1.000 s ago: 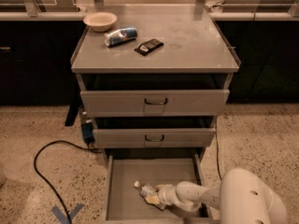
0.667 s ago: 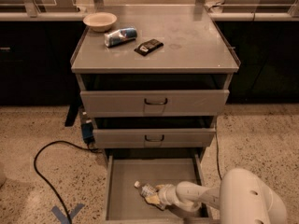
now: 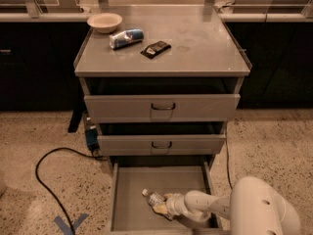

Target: Place blue plastic bottle into bottom drawer

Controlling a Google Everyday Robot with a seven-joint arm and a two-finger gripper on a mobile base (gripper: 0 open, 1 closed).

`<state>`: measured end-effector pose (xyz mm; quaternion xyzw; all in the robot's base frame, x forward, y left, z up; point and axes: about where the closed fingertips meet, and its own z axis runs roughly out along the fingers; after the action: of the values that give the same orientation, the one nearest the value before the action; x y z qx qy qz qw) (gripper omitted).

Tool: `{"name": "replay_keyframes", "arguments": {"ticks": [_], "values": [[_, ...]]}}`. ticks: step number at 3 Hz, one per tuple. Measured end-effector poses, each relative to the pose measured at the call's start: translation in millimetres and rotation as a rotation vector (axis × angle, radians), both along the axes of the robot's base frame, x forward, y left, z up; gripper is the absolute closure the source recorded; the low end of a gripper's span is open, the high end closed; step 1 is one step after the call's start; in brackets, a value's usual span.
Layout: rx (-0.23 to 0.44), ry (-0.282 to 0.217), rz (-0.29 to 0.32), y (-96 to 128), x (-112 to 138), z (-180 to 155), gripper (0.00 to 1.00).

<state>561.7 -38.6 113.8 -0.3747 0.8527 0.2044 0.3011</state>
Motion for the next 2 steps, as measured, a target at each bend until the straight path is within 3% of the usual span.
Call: {"name": "replay_keyframes", "arguments": {"ticks": [1, 2], "values": [[0.0, 0.0, 0.0, 0.1, 0.0, 0.0, 0.12], [0.0, 0.0, 0.0, 0.1, -0.1, 0.0, 0.0]]}}
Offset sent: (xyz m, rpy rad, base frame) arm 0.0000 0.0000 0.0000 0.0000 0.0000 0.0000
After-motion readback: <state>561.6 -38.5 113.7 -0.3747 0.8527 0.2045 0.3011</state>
